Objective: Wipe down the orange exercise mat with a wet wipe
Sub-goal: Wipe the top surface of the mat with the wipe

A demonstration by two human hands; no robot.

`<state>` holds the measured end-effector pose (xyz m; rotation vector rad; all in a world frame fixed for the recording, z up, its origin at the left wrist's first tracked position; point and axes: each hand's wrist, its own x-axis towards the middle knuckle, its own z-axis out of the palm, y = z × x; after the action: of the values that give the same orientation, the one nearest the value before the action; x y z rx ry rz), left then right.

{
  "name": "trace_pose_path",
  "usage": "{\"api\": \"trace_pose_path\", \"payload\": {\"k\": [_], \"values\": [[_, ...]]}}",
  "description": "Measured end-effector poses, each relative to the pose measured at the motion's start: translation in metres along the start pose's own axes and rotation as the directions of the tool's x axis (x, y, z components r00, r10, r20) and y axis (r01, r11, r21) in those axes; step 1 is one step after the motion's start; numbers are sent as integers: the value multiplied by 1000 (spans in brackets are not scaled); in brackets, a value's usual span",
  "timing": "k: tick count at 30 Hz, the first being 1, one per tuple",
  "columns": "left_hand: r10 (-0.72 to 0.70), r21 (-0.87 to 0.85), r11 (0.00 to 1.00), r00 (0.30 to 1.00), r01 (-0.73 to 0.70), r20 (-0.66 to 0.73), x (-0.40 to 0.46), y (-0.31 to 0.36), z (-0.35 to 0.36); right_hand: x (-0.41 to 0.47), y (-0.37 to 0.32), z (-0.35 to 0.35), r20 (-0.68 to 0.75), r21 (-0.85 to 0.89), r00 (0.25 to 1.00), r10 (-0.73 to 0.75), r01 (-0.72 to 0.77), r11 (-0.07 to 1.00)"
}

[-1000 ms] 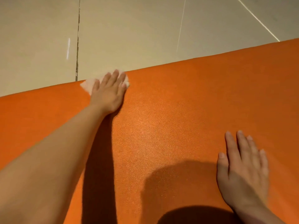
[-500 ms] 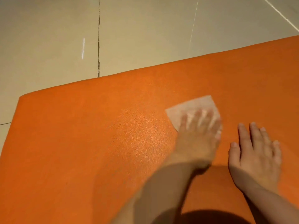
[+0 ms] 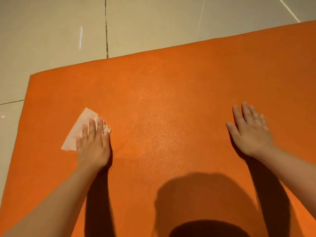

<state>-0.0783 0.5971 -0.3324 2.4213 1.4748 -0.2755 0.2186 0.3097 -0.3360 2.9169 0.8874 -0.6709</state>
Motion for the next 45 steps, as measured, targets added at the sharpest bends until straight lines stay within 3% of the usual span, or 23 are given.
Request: {"api": "trace_pose_path", "payload": {"k": [4,7,10,12,15,18,22,25,28,29,30,32,34,36,40,45], "values": [[-30,-16,999,999,31,26,-39,39,23,-47,1,19,-1,-10,998,-59,59,998],[205,34,978,978,-207,46,-85,99,53,-79,0,32,27,9,993,-111,111,994],[513,26,854,849,-519,126,-149,145,87,-106,3,35,76,7,985,-155,155,988],[568,16,811,794,-585,218,-175,160,91,-125,8,35,100,-19,985,-143,146,989],[641,23,756,746,-655,178,-175,138,82,-163,11,38,167,-35,976,-143,151,988],[519,45,847,842,-530,148,-161,77,68,-202,16,49,216,-94,963,-163,187,978],[185,28,982,979,-188,81,-166,-21,49,-239,28,57,251,-110,960,-125,157,981],[8,-7,1000,999,-8,39,-187,-40,48,-249,36,56,253,-112,961,-107,140,984],[-147,-51,987,987,150,67,-208,-2,60,-253,41,56,272,-92,958,-87,116,989],[-138,-37,989,987,141,82,-214,15,66,-256,42,57,279,-75,956,-88,113,991],[-81,-15,996,991,83,105,-221,32,71,-258,43,58,279,-62,956,-93,115,991],[171,26,984,972,-177,161,-245,63,86,-263,44,59,268,-50,958,-102,120,992],[493,17,857,829,-515,262,-267,84,97,-265,44,59,275,-44,956,-98,114,992],[648,19,721,683,-693,338,-265,84,98,-266,43,59,280,-38,955,-98,113,993],[767,190,486,521,-853,375,-236,32,79,-265,46,61,255,-5,960,-118,123,992],[710,315,384,496,-868,501,-208,-63,41,-263,46,63,248,-41,963,-107,121,992]]}}
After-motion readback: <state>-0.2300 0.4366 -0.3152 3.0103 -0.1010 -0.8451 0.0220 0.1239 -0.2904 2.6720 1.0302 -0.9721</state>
